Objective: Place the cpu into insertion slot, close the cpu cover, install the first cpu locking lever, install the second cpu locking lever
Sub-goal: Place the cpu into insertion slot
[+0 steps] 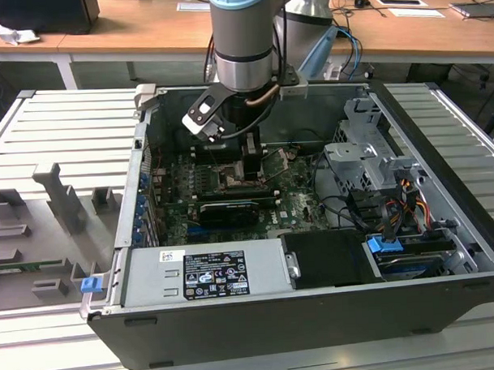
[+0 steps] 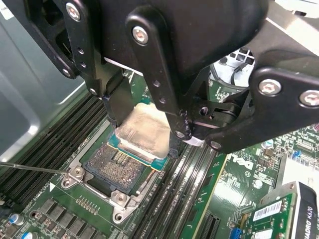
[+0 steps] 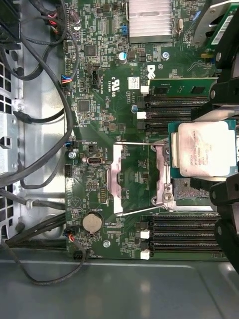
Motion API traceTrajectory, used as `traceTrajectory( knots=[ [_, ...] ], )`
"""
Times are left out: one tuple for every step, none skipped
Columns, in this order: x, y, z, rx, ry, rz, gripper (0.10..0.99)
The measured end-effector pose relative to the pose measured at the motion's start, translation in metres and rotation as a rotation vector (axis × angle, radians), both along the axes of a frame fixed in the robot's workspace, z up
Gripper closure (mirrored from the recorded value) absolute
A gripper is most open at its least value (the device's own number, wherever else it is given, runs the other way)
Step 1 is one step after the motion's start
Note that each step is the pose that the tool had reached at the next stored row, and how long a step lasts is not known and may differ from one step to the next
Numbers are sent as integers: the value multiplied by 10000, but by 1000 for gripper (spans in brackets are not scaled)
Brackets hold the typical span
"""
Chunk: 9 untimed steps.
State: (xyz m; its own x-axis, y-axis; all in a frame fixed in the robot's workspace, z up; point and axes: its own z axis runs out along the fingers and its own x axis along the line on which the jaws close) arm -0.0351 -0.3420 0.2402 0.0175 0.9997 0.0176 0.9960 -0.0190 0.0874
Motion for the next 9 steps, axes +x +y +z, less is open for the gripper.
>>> traceTrajectory(
  knots=[
    [-3,0,-2,0,0,0,557],
    [-5,0,-7,4,-2,1,557],
    [-4,1,-10,4,-2,2,557],
    [-6,4,-14,2,-1,-1,557],
    [-7,7,-18,2,-1,-1,557],
    [-6,13,-23,1,-1,-1,557],
    [-7,18,-30,2,-1,0,557],
    [-7,27,-36,1,-1,0,557],
    [-7,37,-40,1,-1,0,557]
  ],
)
